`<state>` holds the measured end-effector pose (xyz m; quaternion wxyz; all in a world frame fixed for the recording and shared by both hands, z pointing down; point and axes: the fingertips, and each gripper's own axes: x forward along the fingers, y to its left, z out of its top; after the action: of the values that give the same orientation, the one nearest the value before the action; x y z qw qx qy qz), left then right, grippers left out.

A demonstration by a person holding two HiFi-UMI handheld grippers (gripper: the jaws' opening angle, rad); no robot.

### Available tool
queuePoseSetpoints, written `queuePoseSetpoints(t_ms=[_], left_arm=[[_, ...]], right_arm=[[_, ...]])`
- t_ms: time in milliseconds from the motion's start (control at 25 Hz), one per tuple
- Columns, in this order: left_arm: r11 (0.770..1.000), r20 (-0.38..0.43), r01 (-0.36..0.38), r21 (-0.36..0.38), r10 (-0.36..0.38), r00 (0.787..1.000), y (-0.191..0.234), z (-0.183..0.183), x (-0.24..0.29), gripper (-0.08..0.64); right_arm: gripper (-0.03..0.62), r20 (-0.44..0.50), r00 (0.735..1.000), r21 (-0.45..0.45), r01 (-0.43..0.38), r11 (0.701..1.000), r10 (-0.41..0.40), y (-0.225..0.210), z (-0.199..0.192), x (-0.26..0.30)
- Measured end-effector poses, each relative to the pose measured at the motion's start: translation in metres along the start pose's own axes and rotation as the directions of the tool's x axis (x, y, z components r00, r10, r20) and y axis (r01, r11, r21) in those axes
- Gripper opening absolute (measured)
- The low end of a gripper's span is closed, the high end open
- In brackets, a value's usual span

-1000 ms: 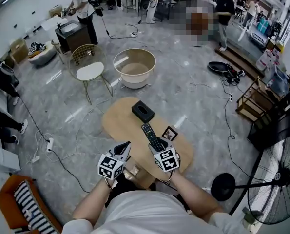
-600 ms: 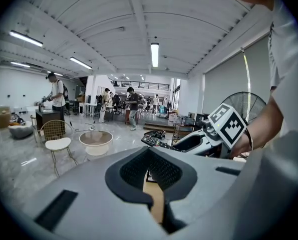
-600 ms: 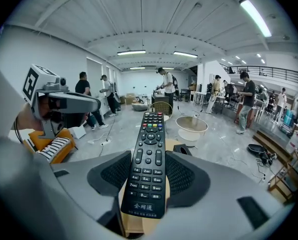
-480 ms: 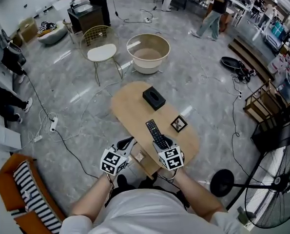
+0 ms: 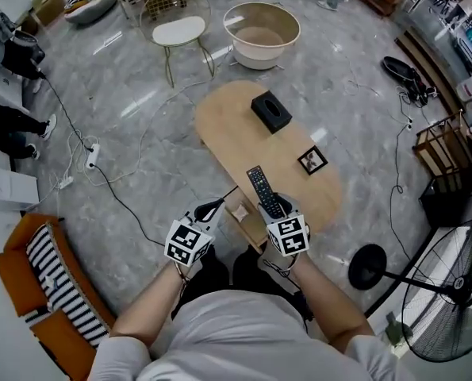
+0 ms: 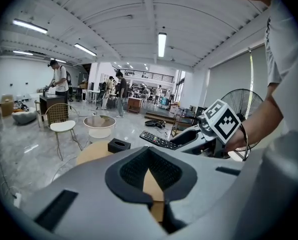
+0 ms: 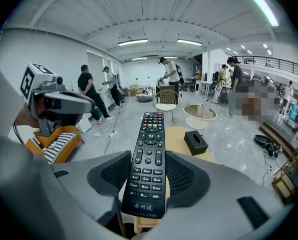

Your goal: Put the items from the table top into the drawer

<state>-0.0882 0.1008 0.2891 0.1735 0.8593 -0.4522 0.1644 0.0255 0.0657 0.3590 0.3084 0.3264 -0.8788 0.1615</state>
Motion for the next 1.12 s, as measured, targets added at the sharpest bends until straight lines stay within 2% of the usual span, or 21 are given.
queuePoseSetpoints(t_ms=[280, 560, 760, 960, 1120], left_arm=[[0.999, -0.047, -0.014, -0.053, 0.012, 0.999, 0.019, -0.033, 0.01, 0.009], [0.993, -0.08, -0.021, -0.113, 0.012, 0.997, 0.033, -0.079, 0.028, 0.009], [0.99, -0.106, -0.032, -0.138, 0.018, 0.994, 0.048, -0.11, 0.044, 0.009], [0.981, -0.111, -0.059, -0.183, 0.039, 0.993, 0.069, -0.138, 0.061, 0.009], [0.975, -0.14, -0.058, -0.212, 0.029, 0.99, 0.071, -0.168, 0.079, 0.009]], right_arm=[[0.233, -0.059, 0.998, 0.041, -0.01, 0.999, 0.013, 0.0, -0.032, 0.035], [0.233, -0.126, 0.991, 0.036, -0.041, 0.999, 0.045, 0.006, -0.075, 0.071], [0.233, -0.207, 0.975, 0.003, -0.079, 0.997, 0.078, 0.012, -0.117, 0.097], [0.233, -0.281, 0.955, 0.0, -0.097, 0.995, 0.093, 0.018, -0.16, 0.121], [0.233, -0.319, 0.941, 0.01, -0.112, 0.994, 0.11, 0.021, -0.191, 0.141]])
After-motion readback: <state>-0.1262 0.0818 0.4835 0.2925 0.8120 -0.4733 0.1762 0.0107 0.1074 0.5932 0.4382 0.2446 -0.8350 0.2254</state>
